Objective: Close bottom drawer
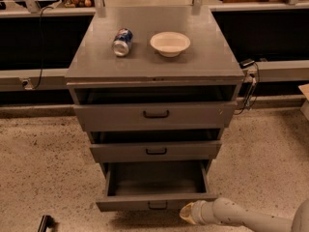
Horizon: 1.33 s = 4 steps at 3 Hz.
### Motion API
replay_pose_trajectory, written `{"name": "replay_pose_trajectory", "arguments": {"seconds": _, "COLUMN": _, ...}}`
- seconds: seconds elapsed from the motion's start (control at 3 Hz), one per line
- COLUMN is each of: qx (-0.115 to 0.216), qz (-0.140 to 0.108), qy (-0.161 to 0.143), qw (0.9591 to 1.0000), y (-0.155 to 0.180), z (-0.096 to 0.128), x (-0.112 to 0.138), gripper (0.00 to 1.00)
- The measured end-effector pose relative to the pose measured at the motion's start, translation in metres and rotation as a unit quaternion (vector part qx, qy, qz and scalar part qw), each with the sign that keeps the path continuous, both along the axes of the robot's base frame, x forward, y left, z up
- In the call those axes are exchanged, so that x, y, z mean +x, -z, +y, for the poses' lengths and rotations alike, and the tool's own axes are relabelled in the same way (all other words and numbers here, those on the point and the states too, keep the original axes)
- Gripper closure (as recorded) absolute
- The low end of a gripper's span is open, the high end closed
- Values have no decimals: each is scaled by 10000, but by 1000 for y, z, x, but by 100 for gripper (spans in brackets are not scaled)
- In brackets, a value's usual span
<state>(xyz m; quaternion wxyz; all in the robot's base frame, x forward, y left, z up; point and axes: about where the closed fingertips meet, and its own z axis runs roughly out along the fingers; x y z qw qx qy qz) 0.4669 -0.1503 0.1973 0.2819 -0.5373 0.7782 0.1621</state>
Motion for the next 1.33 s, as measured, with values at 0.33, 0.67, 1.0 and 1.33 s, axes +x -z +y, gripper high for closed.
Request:
{"name": "replay_pose_trajectory", "arguments": {"seconds": 0.33, "qx": 12, "qz": -3, "qy": 11, "qw": 10000, "y": 1, "z": 2, "x": 0, "gripper": 100}}
{"name": "replay_pose_trajectory", "arguments": {"seconds": 0.67, "qx": -14, "qz": -73, "qy": 42, "qw": 10000, "y": 10, "z": 5, "x": 3, "gripper": 100}}
{"name": "replay_pose_trajectory", "arguments": {"seconds": 1.0, "qx": 188, "qz": -342, "qy": 195, "qw": 9990, "y": 27, "z": 5, "x": 15, "gripper": 100}}
{"name": "replay_pose_trajectory", "arguments": {"seconds": 1.33, "qx": 336, "qz": -689, "qy": 330, "qw": 9965, "y": 40, "z": 2, "x": 35, "gripper": 100}}
